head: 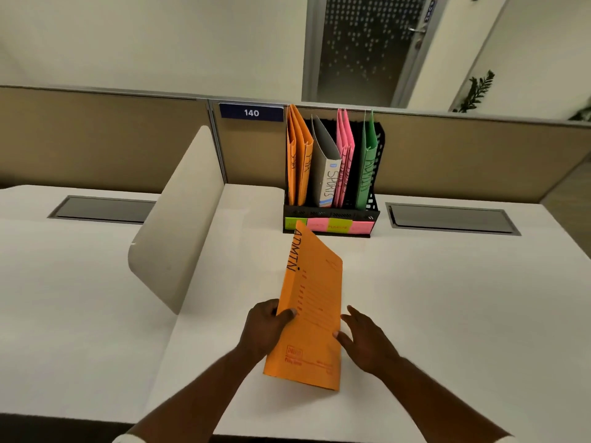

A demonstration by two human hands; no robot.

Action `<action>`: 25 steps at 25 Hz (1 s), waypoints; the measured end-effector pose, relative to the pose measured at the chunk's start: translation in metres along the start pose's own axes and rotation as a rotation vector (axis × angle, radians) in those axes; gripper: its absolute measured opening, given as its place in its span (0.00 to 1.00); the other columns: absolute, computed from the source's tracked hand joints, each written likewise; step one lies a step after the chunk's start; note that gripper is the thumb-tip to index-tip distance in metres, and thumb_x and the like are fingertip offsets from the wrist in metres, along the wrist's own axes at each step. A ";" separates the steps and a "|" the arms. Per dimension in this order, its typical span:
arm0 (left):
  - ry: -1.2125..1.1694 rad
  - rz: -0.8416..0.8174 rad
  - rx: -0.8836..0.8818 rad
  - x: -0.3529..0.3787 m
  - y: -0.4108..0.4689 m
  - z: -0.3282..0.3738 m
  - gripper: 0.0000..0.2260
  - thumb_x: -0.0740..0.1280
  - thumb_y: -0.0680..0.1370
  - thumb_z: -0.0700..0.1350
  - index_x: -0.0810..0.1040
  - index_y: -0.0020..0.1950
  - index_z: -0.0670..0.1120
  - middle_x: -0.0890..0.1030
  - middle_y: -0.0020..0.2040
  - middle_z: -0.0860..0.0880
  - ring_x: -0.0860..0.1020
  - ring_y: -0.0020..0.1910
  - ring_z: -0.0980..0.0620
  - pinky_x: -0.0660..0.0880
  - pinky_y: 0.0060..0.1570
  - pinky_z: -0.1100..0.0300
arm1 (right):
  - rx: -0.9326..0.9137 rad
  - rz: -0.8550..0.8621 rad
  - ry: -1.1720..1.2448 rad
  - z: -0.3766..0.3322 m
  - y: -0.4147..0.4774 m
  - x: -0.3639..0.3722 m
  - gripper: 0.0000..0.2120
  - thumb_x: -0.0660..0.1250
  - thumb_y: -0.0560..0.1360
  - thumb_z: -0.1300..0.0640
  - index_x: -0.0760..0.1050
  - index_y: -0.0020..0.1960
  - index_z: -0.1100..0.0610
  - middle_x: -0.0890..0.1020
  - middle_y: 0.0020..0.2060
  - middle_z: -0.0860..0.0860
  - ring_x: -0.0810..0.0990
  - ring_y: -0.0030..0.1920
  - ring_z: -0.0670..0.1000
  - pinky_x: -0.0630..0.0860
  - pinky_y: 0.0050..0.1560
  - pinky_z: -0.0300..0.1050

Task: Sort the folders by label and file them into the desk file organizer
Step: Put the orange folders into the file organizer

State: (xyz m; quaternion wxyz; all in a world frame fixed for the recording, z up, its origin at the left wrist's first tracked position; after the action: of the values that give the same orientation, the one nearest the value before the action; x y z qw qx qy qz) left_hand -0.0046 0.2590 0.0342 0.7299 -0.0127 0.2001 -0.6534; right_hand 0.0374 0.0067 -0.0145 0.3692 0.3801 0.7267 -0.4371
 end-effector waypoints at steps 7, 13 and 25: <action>0.097 0.037 0.079 0.106 0.012 0.062 0.04 0.68 0.78 0.58 0.81 0.51 0.63 0.86 0.49 0.60 0.85 0.45 0.59 0.83 0.50 0.59 | -0.087 0.139 0.089 0.063 0.031 -0.097 0.32 0.53 0.80 0.34 0.61 0.78 0.51 0.62 0.79 0.50 0.64 0.76 0.53 0.65 0.74 0.53; 0.309 0.109 0.161 0.190 0.027 0.120 0.19 0.60 0.78 0.65 0.81 0.57 0.55 0.85 0.50 0.58 0.84 0.46 0.56 0.80 0.49 0.60 | -0.158 0.300 0.246 0.088 0.064 -0.215 0.34 0.52 0.80 0.33 0.53 0.79 0.49 0.60 0.79 0.51 0.72 0.71 0.57 0.73 0.66 0.59; 0.696 0.321 0.508 0.246 0.071 0.190 0.15 0.60 0.79 0.61 0.72 0.41 0.52 0.79 0.31 0.53 0.71 0.26 0.55 0.63 0.28 0.67 | -0.285 0.734 0.407 0.062 0.090 -0.365 0.18 0.68 0.76 0.54 0.67 0.63 0.50 0.75 0.37 0.47 0.76 0.33 0.47 0.72 0.32 0.38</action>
State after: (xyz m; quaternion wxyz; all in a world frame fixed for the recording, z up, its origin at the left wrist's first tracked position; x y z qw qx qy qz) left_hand 0.1378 -0.0130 0.1210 0.6913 0.4182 0.2661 -0.5257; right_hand 0.2888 -0.1044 0.2493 0.3983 0.6365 0.6545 -0.0888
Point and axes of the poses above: each hand's wrist, its own y-axis towards the middle knuckle, its own x-axis out of the palm, z = x × y, the point moved 4 cm from there along y, towards the middle knuckle
